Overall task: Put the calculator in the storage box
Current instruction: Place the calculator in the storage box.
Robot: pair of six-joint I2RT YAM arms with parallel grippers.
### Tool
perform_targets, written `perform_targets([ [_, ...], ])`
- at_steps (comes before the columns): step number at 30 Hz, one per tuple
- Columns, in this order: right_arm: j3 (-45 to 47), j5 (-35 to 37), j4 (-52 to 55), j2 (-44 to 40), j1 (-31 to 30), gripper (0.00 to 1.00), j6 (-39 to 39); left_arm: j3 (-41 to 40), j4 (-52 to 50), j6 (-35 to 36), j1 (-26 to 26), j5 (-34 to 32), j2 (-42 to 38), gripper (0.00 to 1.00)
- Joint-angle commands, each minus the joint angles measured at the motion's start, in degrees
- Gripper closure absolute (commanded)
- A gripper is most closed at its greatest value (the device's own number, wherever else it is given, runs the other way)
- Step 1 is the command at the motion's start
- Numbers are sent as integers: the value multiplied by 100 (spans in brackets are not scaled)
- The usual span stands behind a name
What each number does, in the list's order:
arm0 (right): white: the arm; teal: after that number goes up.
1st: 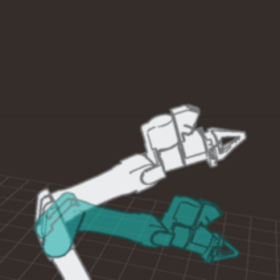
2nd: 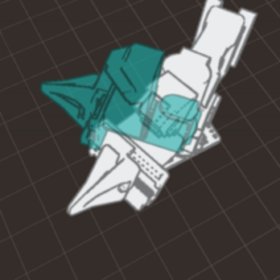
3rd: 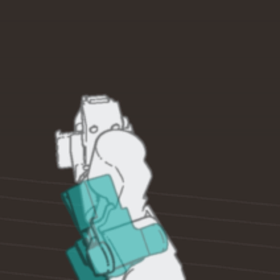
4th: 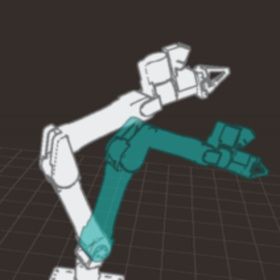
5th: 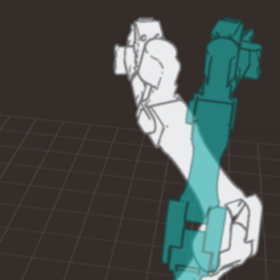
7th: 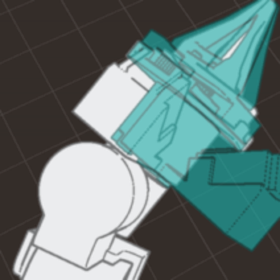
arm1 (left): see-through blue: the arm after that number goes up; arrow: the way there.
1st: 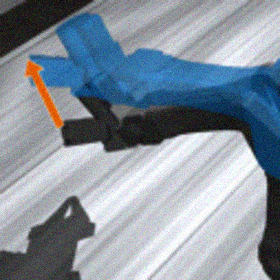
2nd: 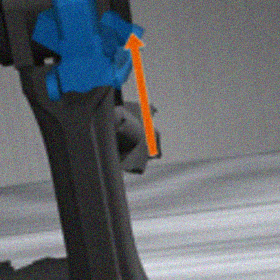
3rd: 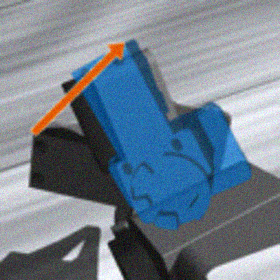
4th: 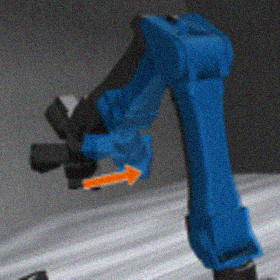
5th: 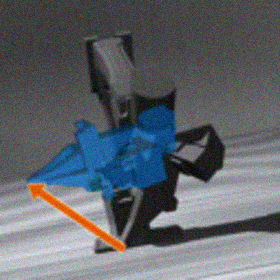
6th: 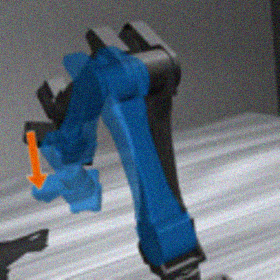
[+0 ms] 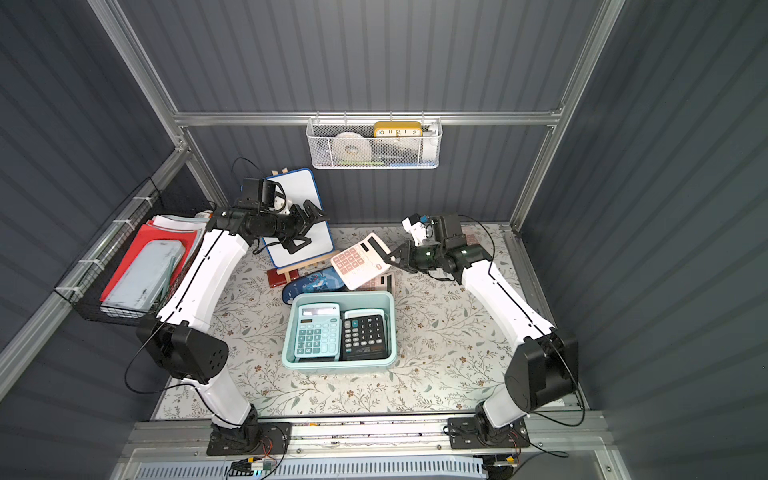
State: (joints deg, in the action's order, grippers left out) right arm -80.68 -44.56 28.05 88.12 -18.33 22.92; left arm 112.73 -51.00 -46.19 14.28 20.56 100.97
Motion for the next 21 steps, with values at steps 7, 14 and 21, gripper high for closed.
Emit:
perform_targets([
  [7,-1082,-249,2826,516,-129,100,-3028,-422,-382,361,-92,-138,-402,1],
  [14,-1540,215,3635,771,-474,100,-4196,-620,-348,415,-116,-148,-495,1],
  [21,-2060,617,4187,1163,-949,100,-5187,-810,-265,442,-128,-133,-569,1],
])
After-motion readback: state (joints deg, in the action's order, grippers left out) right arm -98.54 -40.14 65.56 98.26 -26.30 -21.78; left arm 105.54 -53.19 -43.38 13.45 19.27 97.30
